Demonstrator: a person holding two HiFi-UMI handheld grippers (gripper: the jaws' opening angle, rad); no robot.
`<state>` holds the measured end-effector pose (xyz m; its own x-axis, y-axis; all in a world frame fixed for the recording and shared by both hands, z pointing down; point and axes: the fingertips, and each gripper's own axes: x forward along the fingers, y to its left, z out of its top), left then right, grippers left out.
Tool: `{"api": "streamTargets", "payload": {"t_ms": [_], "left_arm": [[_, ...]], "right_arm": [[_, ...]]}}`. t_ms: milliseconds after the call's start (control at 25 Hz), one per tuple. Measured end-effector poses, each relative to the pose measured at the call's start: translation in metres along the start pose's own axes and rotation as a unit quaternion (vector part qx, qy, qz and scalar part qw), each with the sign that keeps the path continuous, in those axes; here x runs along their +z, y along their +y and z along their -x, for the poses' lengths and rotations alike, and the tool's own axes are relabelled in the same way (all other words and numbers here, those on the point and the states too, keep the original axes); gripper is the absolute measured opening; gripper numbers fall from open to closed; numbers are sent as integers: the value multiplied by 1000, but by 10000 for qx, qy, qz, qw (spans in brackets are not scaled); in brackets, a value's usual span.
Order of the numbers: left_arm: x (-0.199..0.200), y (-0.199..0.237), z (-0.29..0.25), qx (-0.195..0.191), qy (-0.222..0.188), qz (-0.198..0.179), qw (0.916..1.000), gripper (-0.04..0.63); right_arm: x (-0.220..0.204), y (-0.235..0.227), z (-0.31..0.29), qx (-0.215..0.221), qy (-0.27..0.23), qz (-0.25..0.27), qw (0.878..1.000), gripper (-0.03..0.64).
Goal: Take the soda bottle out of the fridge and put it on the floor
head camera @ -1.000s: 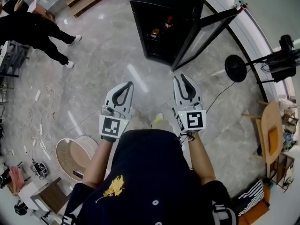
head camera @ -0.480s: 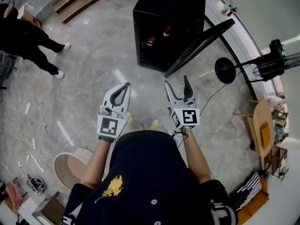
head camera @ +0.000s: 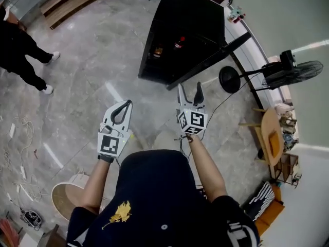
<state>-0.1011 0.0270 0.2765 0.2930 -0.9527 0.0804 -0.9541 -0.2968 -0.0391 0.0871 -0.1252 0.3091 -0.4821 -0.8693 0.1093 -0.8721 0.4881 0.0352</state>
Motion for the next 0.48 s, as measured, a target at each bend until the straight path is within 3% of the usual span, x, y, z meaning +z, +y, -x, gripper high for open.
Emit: {"api": "streamTargets", "payload": {"t_ms": [200, 480], "left_arm": [[-12, 7, -21, 0, -56, 22, 10000, 18], [-53, -7, -54, -86, 459, -100, 9989, 18]], "right_arm": [[-20, -24, -64, -174, 118, 247, 9995, 310], [-79, -58, -163, -280, 396, 395, 9980, 310]]}}
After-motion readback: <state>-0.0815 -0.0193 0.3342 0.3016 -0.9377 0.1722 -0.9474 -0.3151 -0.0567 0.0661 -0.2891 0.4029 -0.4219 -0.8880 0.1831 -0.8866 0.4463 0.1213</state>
